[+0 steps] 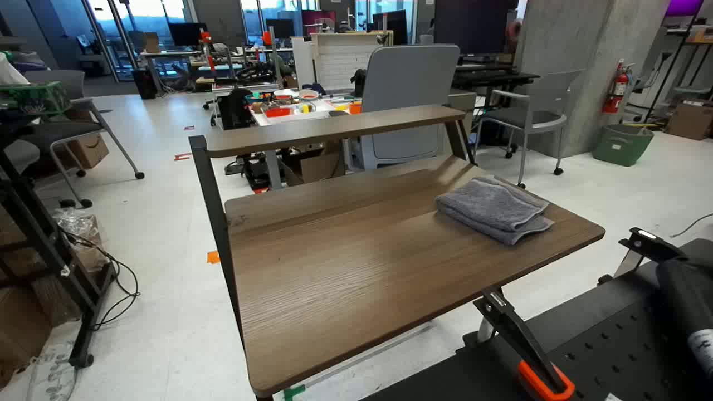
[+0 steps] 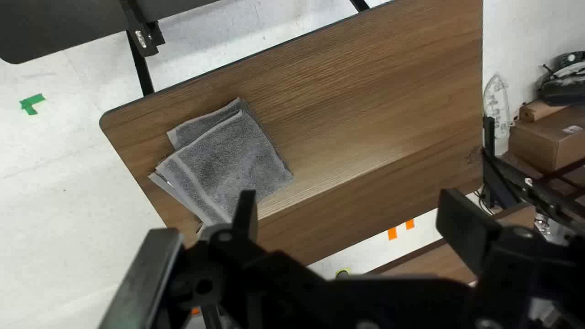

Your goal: Slide the grey towel to the left

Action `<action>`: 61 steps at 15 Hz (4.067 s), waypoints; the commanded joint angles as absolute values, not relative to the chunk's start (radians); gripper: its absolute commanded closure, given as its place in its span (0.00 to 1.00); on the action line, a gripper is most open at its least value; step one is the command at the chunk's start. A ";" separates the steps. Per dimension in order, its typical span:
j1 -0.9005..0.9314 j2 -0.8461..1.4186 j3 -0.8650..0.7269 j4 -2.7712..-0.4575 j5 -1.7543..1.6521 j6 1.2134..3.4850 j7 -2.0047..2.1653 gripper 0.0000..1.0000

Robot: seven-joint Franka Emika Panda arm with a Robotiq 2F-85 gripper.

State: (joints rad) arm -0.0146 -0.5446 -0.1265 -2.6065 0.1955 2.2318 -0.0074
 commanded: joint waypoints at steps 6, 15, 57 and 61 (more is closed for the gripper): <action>-0.036 -0.500 -0.121 -2.590 0.201 2.263 -0.006 0.00; -0.078 -0.050 -0.114 -2.377 0.186 2.441 0.109 0.00; 0.120 1.014 -0.050 -1.489 0.169 2.502 0.346 0.00; 0.136 1.048 -0.045 -1.424 0.169 2.497 0.365 0.00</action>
